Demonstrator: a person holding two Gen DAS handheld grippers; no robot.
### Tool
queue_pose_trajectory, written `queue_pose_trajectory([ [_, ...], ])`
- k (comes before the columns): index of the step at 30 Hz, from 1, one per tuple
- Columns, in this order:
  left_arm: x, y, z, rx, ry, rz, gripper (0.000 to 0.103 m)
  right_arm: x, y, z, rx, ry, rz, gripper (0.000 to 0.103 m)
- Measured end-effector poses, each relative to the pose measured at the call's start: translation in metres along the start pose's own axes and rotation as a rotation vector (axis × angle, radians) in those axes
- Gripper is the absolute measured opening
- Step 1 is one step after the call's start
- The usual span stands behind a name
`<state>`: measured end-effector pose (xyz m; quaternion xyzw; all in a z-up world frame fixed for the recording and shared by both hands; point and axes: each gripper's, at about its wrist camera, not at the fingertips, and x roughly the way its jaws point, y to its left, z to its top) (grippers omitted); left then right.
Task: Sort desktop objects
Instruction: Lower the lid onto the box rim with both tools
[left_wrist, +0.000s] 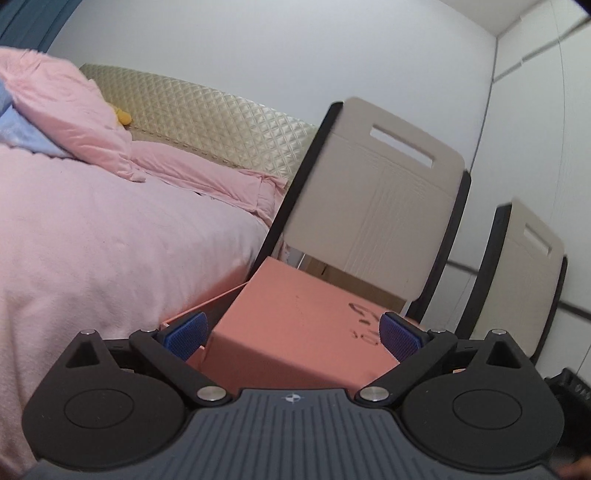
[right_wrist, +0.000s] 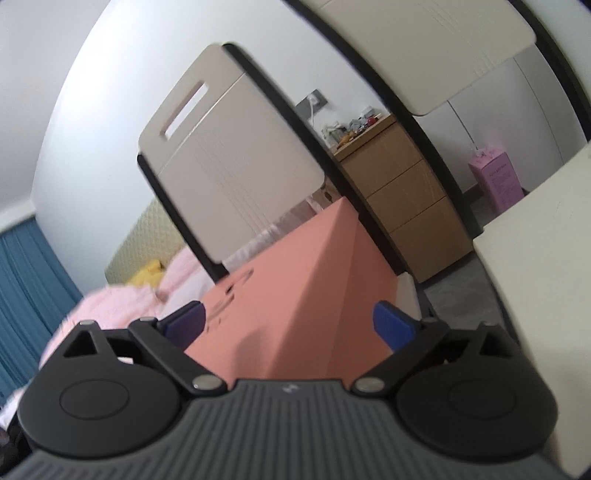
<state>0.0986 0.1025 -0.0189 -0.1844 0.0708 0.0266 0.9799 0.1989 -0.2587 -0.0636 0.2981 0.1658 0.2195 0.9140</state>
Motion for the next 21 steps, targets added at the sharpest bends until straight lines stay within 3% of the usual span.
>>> queue_pose_trajectory([
  [3, 0.006, -0.003, -0.006, 0.043, 0.018, 0.032, 0.096, -0.003, 0.004, -0.004, -0.021, 0.053, 0.013, 0.072],
  [6, 0.015, 0.001, -0.006, 0.051, 0.032, 0.081, 0.090, -0.003, 0.006, -0.008, -0.001, 0.073, 0.030, 0.071],
  [13, 0.040, 0.009, 0.008, 0.126, 0.031, 0.186, 0.088, 0.013, 0.023, -0.014, 0.009, 0.105, 0.036, 0.071],
  [17, 0.050, 0.010, 0.015, 0.157, 0.056, 0.186, 0.088, 0.018, 0.031, -0.015, 0.004, 0.117, 0.027, 0.071],
  [21, 0.057, 0.012, 0.020, 0.172, 0.098, 0.138, 0.088, 0.015, 0.032, -0.016, 0.057, 0.132, 0.016, 0.070],
])
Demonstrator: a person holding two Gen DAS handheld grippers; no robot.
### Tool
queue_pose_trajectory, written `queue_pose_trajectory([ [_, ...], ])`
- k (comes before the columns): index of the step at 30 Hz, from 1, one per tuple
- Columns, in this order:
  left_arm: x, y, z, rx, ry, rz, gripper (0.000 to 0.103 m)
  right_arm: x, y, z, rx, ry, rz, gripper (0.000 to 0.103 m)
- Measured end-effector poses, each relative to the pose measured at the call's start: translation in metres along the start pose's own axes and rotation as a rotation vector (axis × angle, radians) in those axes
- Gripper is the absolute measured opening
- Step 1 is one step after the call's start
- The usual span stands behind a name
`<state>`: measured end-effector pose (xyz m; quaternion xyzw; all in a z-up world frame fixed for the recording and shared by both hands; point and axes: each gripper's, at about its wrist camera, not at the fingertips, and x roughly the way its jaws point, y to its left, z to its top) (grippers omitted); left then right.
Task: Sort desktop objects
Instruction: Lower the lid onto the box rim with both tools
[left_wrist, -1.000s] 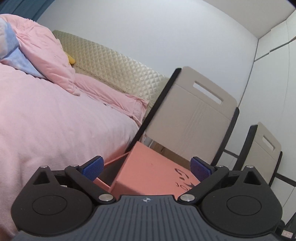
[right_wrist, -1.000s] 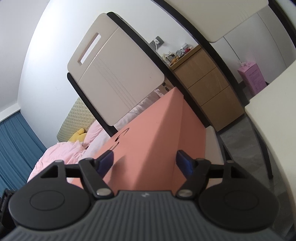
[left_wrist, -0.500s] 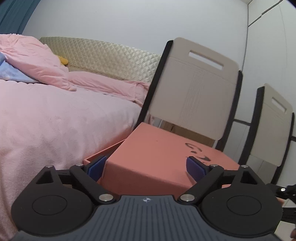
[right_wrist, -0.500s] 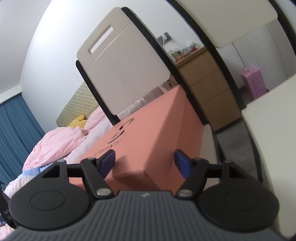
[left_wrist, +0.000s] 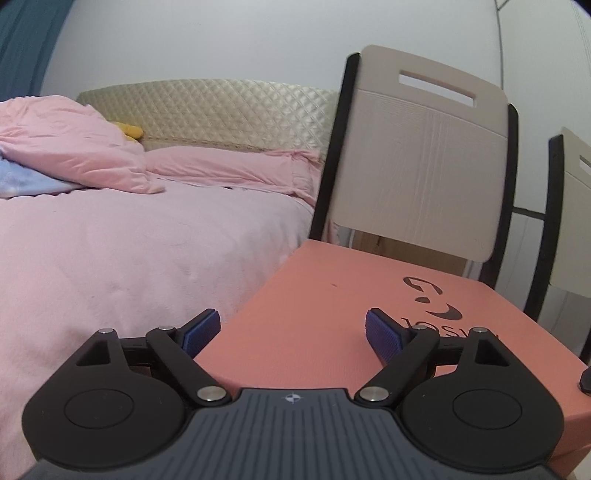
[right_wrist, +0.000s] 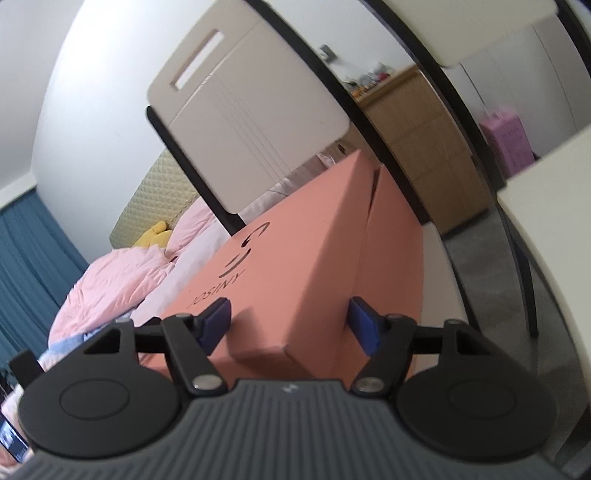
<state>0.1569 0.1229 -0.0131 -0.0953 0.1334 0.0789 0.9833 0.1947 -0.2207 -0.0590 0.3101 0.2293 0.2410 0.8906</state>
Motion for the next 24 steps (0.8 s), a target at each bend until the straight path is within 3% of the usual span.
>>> queue_pose_trajectory([
  [9, 0.012, -0.002, 0.001, 0.036, 0.050, -0.066, 0.094, -0.014, -0.007, -0.010, 0.034, 0.081, 0.017, 0.069],
  [19, 0.037, -0.001, 0.007, 0.031, 0.083, -0.060, 0.096, 0.005, -0.009, -0.005, 0.042, 0.070, 0.001, 0.072],
  [24, 0.035, -0.002, 0.007, 0.035, 0.143, -0.128, 0.096, 0.008, -0.025, -0.003, 0.097, 0.121, 0.007, 0.070],
])
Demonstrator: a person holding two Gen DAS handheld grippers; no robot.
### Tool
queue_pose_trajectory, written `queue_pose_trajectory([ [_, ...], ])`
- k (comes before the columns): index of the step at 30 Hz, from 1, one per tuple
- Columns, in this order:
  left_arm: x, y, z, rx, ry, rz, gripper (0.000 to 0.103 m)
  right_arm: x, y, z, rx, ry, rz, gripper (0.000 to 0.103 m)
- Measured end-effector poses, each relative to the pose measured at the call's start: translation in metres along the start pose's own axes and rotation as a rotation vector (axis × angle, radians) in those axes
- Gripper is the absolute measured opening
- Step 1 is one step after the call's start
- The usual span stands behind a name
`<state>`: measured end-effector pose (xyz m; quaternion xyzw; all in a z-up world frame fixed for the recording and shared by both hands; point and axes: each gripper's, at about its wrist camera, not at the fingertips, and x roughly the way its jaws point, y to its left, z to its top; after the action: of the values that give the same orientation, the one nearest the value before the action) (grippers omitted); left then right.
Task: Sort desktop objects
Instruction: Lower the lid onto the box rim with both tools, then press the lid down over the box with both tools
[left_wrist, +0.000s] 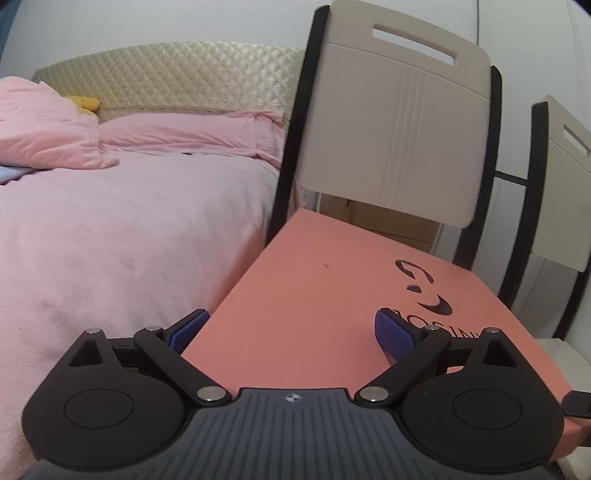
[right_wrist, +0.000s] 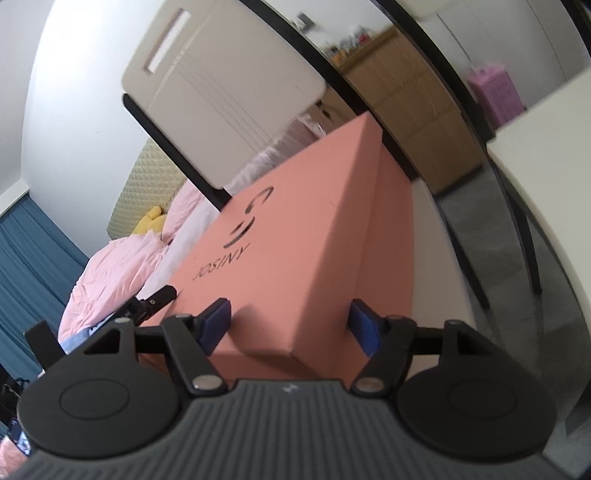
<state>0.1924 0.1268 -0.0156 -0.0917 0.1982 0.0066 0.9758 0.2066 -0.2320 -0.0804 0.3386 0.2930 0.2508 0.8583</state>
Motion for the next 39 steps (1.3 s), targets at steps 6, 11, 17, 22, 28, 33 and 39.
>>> queue_pose_trajectory([
  [6, -0.014, -0.015, -0.010, 0.011, 0.023, -0.069, 0.097, -0.018, -0.018, 0.009, 0.004, 0.017, 0.011, 0.069],
  [11, -0.032, -0.028, -0.025, 0.020, -0.009, -0.098, 0.098, -0.040, -0.030, 0.013, 0.005, 0.026, 0.016, 0.069],
  [17, -0.044, -0.022, -0.030, 0.022, -0.116, -0.047, 0.099, -0.047, -0.034, 0.012, 0.004, 0.031, 0.040, 0.069],
  [22, -0.047, 0.001, -0.024, -0.033, -0.151, 0.035, 0.101, -0.041, -0.031, 0.011, 0.004, 0.039, 0.052, 0.069],
  [28, -0.030, -0.001, -0.024, -0.049, -0.014, -0.137, 0.103, -0.039, -0.034, 0.013, 0.010, 0.027, 0.056, 0.069],
  [33, -0.031, -0.001, -0.026, -0.060, 0.007, -0.163, 0.103, -0.041, -0.037, 0.017, 0.009, -0.017, 0.052, 0.069],
  [39, -0.031, -0.008, -0.030, -0.053, 0.030, -0.189, 0.103, -0.046, -0.036, 0.022, -0.018, -0.060, 0.042, 0.068],
])
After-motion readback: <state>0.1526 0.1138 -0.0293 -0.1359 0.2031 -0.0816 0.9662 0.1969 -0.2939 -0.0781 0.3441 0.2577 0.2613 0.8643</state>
